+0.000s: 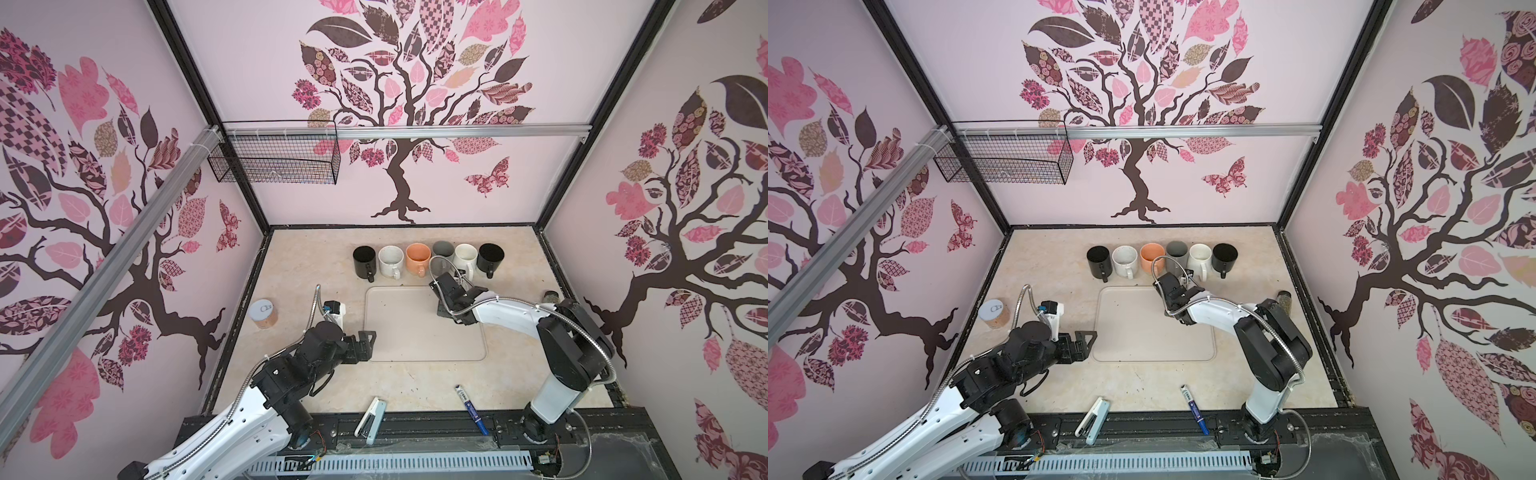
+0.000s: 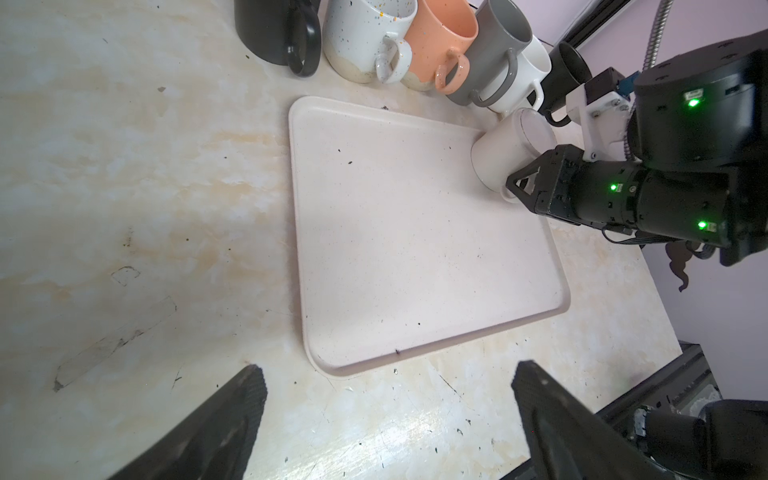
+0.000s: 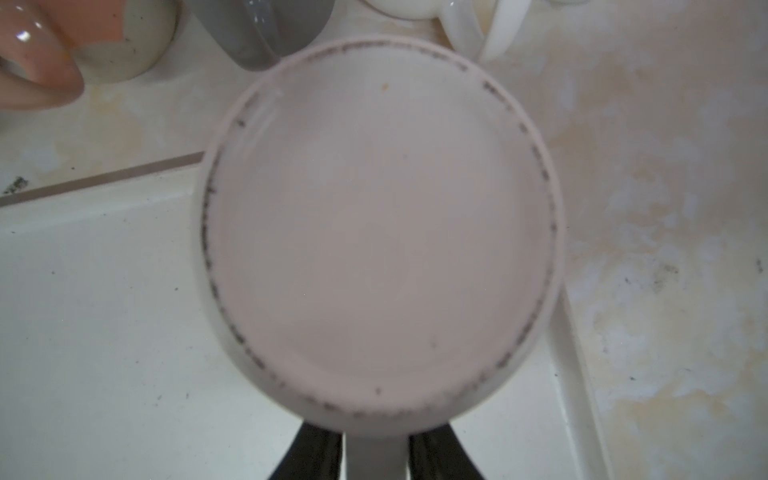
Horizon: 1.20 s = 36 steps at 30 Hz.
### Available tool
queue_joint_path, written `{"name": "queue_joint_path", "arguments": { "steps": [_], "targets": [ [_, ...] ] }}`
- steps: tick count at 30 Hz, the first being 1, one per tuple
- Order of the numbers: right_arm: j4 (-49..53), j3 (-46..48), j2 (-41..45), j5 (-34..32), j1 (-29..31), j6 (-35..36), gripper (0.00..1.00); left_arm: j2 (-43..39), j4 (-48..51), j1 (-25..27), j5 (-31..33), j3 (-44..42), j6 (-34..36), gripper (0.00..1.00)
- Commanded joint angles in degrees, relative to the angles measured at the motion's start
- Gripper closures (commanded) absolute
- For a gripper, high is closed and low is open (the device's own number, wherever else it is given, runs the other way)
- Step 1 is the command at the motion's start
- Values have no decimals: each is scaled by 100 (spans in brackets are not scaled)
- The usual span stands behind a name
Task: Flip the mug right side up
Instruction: 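Lower right gripper onto the white mug's handle and close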
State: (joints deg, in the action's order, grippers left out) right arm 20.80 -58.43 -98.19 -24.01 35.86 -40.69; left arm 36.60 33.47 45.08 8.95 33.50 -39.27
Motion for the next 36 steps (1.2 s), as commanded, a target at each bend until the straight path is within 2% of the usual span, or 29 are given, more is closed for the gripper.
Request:
{"name": "queue_joint_path", "arguments": {
  "steps": [1,28,36],
  "targets": [
    [54,-6,108,-78,-30,182,68,-4,-141,-17,81,-182,-20,4],
    [-79,95,521,-60,-39,379,70,19,-253,-16,6,-291,-65,4],
    [-230,124,459,-82,-40,368,78,61,-276,-17,10,-282,-63,4]
  ]
}}
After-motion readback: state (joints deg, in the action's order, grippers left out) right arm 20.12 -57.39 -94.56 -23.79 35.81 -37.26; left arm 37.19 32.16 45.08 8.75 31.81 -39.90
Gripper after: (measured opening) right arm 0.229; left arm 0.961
